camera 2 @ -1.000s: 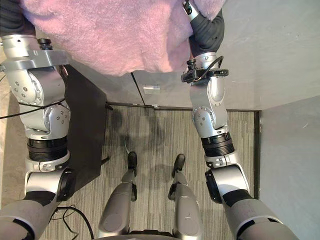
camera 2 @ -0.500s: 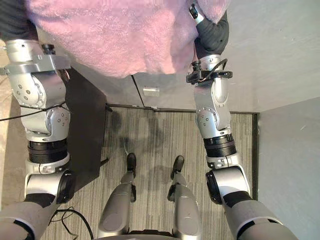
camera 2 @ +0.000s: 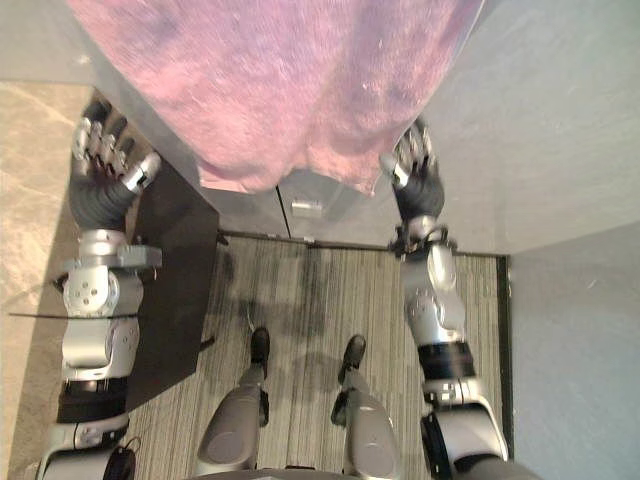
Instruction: Organize washtable
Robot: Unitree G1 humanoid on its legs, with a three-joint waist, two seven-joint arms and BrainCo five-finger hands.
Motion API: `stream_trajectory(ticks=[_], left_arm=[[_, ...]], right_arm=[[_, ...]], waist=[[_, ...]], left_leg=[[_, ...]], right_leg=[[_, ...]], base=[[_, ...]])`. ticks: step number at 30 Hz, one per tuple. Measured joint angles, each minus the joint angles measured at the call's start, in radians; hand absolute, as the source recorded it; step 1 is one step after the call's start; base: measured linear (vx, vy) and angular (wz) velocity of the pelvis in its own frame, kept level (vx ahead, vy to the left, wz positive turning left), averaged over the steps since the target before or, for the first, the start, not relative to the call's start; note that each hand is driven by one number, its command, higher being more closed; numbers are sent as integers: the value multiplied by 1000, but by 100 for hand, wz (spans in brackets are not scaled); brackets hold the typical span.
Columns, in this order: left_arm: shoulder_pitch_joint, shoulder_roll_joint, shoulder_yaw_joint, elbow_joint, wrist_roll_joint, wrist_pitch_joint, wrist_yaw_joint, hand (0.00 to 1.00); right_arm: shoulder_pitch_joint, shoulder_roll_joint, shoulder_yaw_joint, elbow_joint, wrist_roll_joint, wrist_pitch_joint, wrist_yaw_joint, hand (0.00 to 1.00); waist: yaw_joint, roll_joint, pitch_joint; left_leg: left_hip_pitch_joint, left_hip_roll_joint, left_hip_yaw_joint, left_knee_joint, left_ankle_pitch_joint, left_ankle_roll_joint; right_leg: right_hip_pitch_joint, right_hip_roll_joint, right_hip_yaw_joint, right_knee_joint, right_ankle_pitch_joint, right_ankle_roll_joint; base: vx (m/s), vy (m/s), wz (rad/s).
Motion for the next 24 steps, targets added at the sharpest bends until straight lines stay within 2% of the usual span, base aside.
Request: stream_trajectory(ticks=[2, 8, 10, 14, 16, 18, 20, 21, 23, 24], left_arm=[[90, -30, 0, -44, 22, 10, -31, 0], [277, -84, 20, -96, 108, 34, -116, 0], [321, -97, 28, -108, 118, 38, -119, 0], [426, -132, 22, -187, 156, 40, -150, 0], [519, -130, -1, -243, 159, 40, -186, 0], [608, -122, -25, -292, 157, 43, -233, 0], [736, -59, -72, -340, 114, 56, -327, 0], [766, -37, -85, -349, 89, 59, -351, 0], [841, 47, -137, -363, -53, 60, -420, 0], [845, 64, -150, -363, -106, 60, -430, 0]], right_arm=[[101, 33, 17, -1, -2, 19, 25, 0], [263, 49, 63, -7, -62, 67, 128, 0], [298, 52, 88, -10, -78, 70, 151, 0], [384, 88, 129, -73, -79, 75, 185, 0], [446, 92, 176, -125, -79, 80, 216, 0], [497, 92, 234, -166, -78, 94, 246, 0], [581, 78, 320, -229, -51, 123, 305, 0], [599, 69, 342, -246, -37, 129, 320, 0], [629, 29, 440, -298, 13, 144, 366, 0], [629, 21, 458, -310, 30, 144, 370, 0]], waist=[[-1, 9, -33], [-3, 32, -115], [-3, 34, -149], [-7, 34, -166], [-14, 35, -188], [-26, 35, -201], [-28, 37, -214], [-28, 37, -222], [-30, 39, -252], [-30, 39, -257]], left_leg=[[23, -1, 1, -5, -6, 0], [71, 1, 7, -20, -22, -2], [72, 1, 10, -20, -23, -3], [104, 2, 13, -21, -31, -3], [106, 1, 16, -21, -35, -4], [110, 1, 16, -21, -36, -5], [134, 2, 23, -21, -48, -5], [136, 2, 25, -21, -51, -4], [141, 2, 24, -21, -56, -4], [141, 1, 22, -21, -56, -4]], right_leg=[[22, 0, 3, -7, -2, 2], [68, 3, 8, -28, -17, 12], [72, 4, 10, -35, -17, 12], [104, 5, 13, -41, -18, 15], [106, 5, 15, -42, -20, 17], [110, 4, 15, -42, -21, 19], [130, 5, 20, -43, -30, 21], [132, 5, 21, -43, -32, 22], [138, 4, 20, -44, -38, 24], [139, 4, 18, -44, -39, 24]], base=[[35, 12, -4], [27, 11, -4], [0, 0, 0], [5, 2, -1], [35, 11, -2], [35, 8, -2], [29, 4, -7], [30, 2, -5], [0, 0, 0], [17, 2, 8]])
